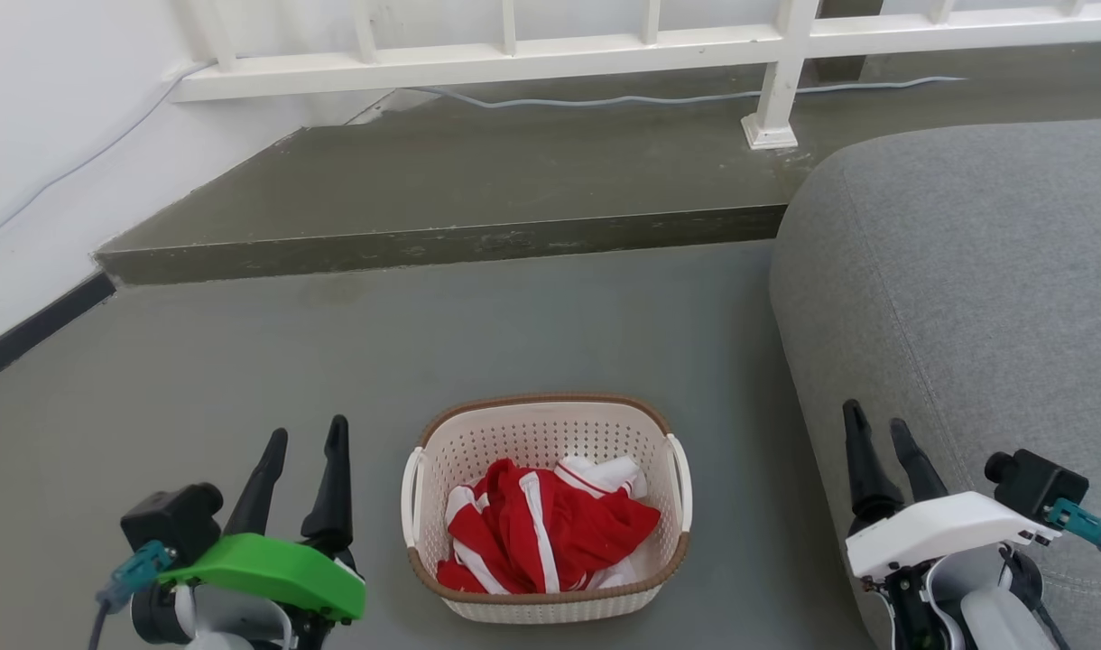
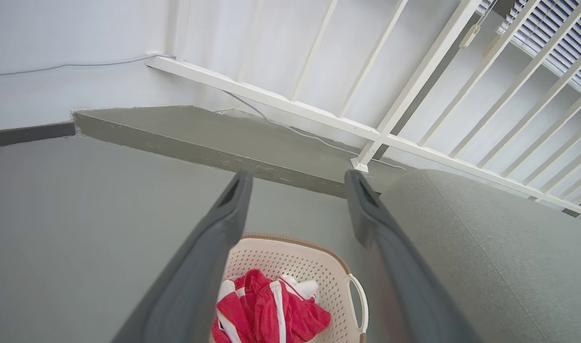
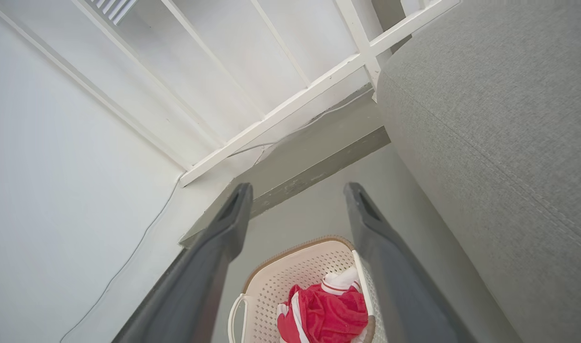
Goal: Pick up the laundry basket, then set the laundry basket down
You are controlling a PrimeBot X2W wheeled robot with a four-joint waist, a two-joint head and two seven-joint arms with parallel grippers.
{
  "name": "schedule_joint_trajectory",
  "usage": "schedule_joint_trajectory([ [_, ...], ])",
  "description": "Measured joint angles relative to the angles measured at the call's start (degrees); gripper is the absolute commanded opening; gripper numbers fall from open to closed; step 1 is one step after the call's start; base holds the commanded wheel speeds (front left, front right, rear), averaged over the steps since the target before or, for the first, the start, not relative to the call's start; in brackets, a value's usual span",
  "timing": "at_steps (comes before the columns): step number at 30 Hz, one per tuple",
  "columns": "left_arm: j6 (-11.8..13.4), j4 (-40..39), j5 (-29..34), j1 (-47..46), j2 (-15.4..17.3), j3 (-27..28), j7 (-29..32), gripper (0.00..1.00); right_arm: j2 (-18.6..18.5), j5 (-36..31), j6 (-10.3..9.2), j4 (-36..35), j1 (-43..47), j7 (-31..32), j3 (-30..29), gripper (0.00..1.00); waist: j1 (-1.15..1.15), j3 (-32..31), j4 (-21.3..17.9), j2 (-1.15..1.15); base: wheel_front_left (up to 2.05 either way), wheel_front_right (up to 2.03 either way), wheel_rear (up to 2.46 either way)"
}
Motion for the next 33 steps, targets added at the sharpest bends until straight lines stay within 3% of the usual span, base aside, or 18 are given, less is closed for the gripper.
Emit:
schedule_joint_trajectory([
  [33, 1.0, -3.0, 19.3, 1.9, -0.1, -4.1, -6.0, 1.00, -0.2, -22.4, -2.83, -3.0, 0.3, -5.7, 5.0, 1.00, 0.00, 0.5, -0.2, 0.00, 0.00, 0.00, 0.00],
])
